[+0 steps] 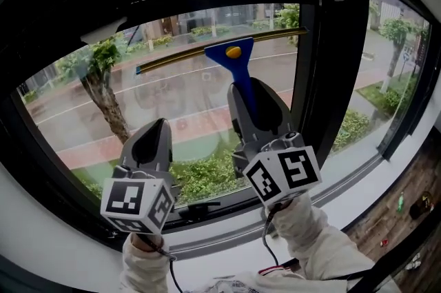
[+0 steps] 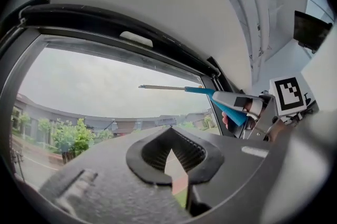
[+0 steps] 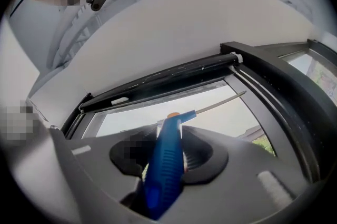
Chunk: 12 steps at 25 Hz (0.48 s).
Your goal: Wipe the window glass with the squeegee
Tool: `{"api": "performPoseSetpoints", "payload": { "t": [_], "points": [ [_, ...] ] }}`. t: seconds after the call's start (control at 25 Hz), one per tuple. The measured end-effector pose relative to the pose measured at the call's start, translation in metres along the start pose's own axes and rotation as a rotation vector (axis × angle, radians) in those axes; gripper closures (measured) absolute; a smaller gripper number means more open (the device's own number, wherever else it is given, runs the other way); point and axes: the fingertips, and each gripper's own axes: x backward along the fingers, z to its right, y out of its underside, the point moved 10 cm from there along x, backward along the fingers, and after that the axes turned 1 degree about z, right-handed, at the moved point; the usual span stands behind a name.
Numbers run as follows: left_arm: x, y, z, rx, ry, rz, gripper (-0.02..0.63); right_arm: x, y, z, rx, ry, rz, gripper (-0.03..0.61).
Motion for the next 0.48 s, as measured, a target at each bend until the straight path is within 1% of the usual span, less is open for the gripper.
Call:
{"api": "performPoseSetpoints", "payload": {
  "t": [0.24, 0.36, 0.48],
  "points": [
    [-0.021, -0.022, -0.001, -0.032, 0.019, -0.017, 0.614, -0.030, -0.008, 0.010, -0.003, 0.005, 0.045, 0.433],
    [-0.028, -0.035, -0.003, -0.050, 0.022, -0.007, 0.612, -0.043, -0.014, 0.013, 0.000, -0.003, 0.059, 0.433],
    [-0.033, -0.044, -0.006, -0.048, 0.032, 0.007, 0.612, -0.056, -0.023, 0.016, -0.011, -0.013, 0.079, 0.433]
  ]
}}
